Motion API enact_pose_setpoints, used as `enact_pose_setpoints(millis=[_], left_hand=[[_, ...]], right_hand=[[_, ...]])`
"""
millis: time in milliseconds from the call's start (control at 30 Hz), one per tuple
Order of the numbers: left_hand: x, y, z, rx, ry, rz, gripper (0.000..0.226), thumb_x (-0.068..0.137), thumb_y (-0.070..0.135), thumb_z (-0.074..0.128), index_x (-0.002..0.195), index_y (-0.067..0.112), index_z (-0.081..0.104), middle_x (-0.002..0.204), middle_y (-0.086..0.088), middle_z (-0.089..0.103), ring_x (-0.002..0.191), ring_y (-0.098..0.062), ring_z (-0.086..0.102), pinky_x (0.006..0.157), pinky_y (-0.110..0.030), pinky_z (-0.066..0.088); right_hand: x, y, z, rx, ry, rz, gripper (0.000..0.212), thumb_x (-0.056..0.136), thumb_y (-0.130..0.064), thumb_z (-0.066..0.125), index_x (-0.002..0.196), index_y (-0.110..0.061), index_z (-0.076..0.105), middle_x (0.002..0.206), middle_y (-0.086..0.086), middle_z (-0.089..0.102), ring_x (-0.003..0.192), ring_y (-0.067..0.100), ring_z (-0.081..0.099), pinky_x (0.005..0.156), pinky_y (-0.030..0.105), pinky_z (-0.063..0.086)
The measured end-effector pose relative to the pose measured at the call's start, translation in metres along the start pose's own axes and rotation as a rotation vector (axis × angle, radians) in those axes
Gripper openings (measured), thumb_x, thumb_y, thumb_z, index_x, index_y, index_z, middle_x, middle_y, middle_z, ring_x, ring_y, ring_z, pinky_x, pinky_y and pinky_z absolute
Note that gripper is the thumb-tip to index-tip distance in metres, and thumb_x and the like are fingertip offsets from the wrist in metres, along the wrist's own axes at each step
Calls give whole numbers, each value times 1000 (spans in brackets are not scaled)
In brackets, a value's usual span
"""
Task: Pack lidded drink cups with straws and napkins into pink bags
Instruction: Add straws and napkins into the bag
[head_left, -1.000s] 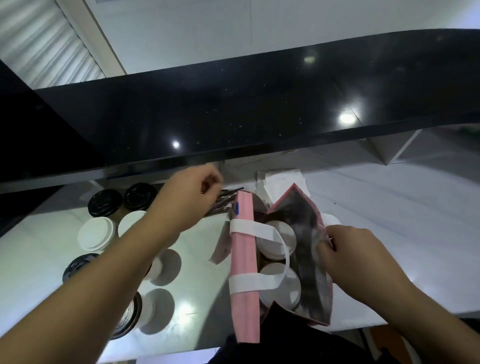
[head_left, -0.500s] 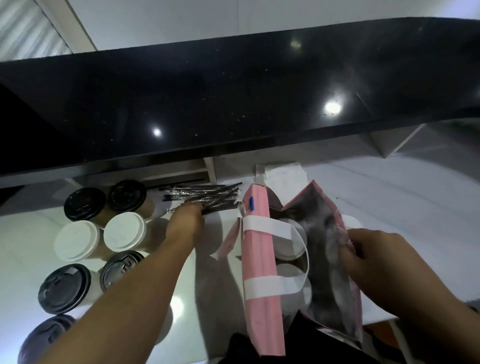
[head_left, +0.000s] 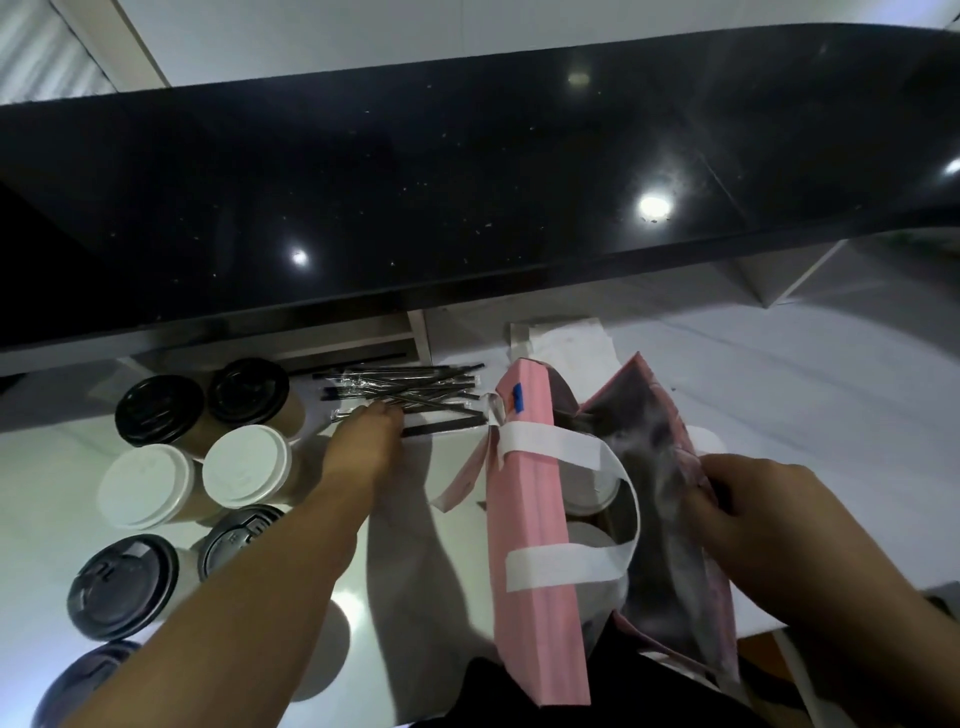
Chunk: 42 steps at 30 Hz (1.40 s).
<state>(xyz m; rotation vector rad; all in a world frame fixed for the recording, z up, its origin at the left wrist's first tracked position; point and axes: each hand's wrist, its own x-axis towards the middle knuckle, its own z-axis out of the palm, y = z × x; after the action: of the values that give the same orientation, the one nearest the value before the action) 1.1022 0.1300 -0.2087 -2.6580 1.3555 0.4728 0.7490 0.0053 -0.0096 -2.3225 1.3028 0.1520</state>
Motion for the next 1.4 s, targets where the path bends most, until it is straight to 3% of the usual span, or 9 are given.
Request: enact_pose_setpoints(millis=[233, 467, 633, 767, 867, 933, 1133, 1267, 1400], left_hand=[[1, 0, -8, 71, -53, 33, 33, 94, 5, 56, 125, 12, 60, 126, -14, 60, 120, -35, 59, 91, -42, 50], [-11, -5, -18, -133, 11, 5, 28, 92, 9, 57, 114, 17, 72, 115, -15, 67, 106, -36, 66, 86, -37, 51], [-31, -7, -35, -243, 138, -13, 17, 91, 12, 60, 103, 17, 71, 98, -12, 73, 94, -38, 68, 68, -35, 48], [-53, -1, -55, -481, 206, -54, 13, 87, 18, 68, 83, 29, 62, 79, 5, 71, 80, -26, 68, 63, -35, 50], [-77, 8, -75, -662, 249, -45, 6, 85, 19, 69, 84, 24, 66, 73, 7, 72, 71, -20, 69, 69, -39, 58], [-99, 21, -98, -803, 286, 0, 7, 87, 22, 71, 86, 29, 69, 73, 9, 74, 65, -11, 70, 63, -32, 56], [-178, 100, -184, -1288, 266, 209, 14, 80, 32, 77, 94, 36, 76, 89, 6, 80, 84, -14, 78, 75, -30, 63], [-193, 165, -195, -1183, 172, 256, 12, 89, 21, 78, 95, 31, 75, 90, 12, 79, 83, -5, 76, 77, -31, 65], [-179, 210, -177, -974, 10, 143, 8, 88, 19, 73, 95, 22, 73, 85, 3, 78, 77, -17, 77, 76, -44, 64]], right_hand=[[-1, 5, 2, 14, 32, -37, 43, 98, -32, 56, 58, -19, 51, 46, 0, 51, 43, 13, 44, 46, 28, 28], [-5, -1, 1, -19, 23, -43, 46, 101, -31, 55, 56, -26, 45, 44, -5, 45, 42, 9, 42, 46, 19, 23], [-6, -2, 3, -75, 14, -48, 44, 102, -33, 54, 60, -27, 45, 48, -7, 48, 44, 8, 45, 45, 17, 23], [-8, 2, 5, -16, 70, -107, 46, 100, -29, 59, 56, -25, 46, 41, -4, 44, 41, 10, 42, 46, 24, 24], [-7, 5, 4, 26, 47, -100, 43, 100, -33, 57, 59, -22, 52, 43, -4, 50, 42, 12, 44, 45, 25, 28], [-6, 6, 4, 35, 15, -85, 41, 101, -38, 53, 64, -21, 59, 47, -2, 56, 44, 13, 51, 45, 23, 32], [-6, 5, -4, 107, -52, -64, 39, 102, -47, 48, 79, -26, 70, 61, -7, 70, 53, 9, 65, 48, 22, 45], [-6, 13, -8, 134, -52, -118, 48, 102, -51, 45, 81, -18, 73, 67, -2, 73, 59, 15, 68, 62, 44, 60], [-3, 26, -8, 135, -33, -124, 51, 102, -49, 44, 69, -15, 64, 53, -7, 66, 49, 11, 62, 43, 25, 46]])
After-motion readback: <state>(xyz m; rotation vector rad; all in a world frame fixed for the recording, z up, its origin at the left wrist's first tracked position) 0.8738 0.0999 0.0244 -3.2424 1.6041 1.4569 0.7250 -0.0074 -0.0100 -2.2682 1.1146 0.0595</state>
